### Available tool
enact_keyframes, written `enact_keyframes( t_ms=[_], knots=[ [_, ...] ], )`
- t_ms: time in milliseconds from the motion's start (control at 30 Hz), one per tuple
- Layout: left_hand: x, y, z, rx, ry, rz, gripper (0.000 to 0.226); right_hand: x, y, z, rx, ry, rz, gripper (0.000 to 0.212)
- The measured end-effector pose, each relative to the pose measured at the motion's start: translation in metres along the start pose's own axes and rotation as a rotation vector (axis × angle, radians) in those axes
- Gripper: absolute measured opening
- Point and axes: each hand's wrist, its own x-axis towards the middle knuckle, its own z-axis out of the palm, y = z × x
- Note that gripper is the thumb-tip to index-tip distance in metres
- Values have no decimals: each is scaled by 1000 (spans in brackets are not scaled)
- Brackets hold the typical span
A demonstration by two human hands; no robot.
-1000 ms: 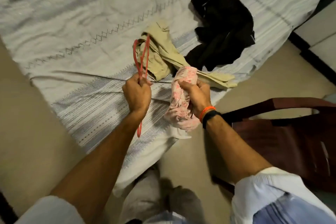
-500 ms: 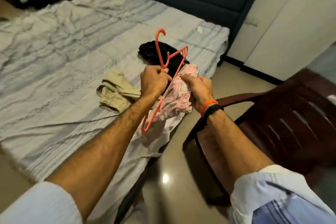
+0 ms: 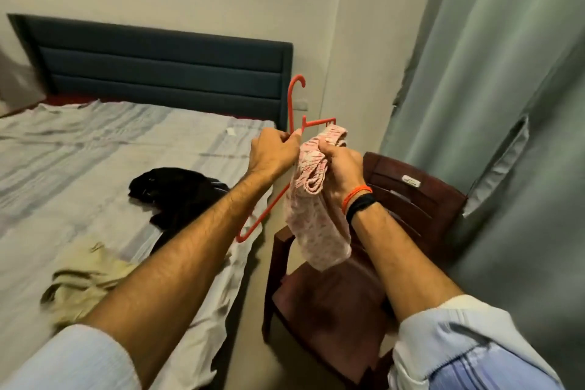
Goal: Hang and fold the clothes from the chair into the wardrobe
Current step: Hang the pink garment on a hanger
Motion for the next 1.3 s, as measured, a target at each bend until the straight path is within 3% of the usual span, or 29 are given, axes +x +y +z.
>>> enact_keyframes(
  t_ms=[267, 400, 600, 700, 800, 833, 933, 1000, 1100, 1300],
  knots=[
    [25, 29, 30, -6, -171, 123, 39, 15, -23, -11, 122, 155, -64, 22],
    [31, 37, 33, -80, -233, 125, 39, 19, -33, -11, 145, 242, -106, 8],
    [30, 45, 35, -103, -327, 171, 36, 29, -41, -9, 165, 378, -176, 6],
    [31, 56, 32, -144, -375, 207, 34, 37, -38, -6, 142, 347, -234, 18],
    [32, 65, 31, -135, -421, 258, 37, 39, -41, -5, 175, 204, -244, 14],
    [33, 65, 31, -135, -418, 247, 37, 38, -43, -6, 212, 107, -193, 18],
    [37, 61, 37, -213, -435, 116, 38, 24, -56, -15, 135, -138, 21, 66],
    [35, 58, 42, -300, -466, 15, 38, 25, -59, -23, 16, -140, 58, 83],
    [29, 60, 49, -344, -488, -64, 37, 30, -62, -30, -106, -58, 61, 93],
    [26, 65, 56, -483, -569, -205, 30, 21, -72, -37, -440, 29, -86, 48]
  ],
)
